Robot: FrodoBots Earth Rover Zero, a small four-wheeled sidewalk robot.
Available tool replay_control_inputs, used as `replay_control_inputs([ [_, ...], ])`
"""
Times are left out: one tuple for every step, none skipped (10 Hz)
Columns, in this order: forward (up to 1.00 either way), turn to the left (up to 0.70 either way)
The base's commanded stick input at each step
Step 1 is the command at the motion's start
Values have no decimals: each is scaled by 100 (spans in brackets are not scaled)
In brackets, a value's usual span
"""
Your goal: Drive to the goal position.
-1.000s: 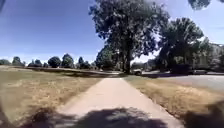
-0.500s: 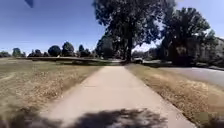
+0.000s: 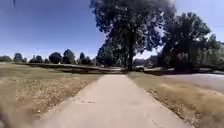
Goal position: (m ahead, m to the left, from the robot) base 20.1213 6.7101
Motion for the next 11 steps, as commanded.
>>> replay_control_inputs([
  [85,0],
  [85,0],
  [85,0],
  [85,0],
  [85,0],
  [85,0],
  [85,0],
  [85,0],
  [85,0],
  [85,0],
  [85,0],
])
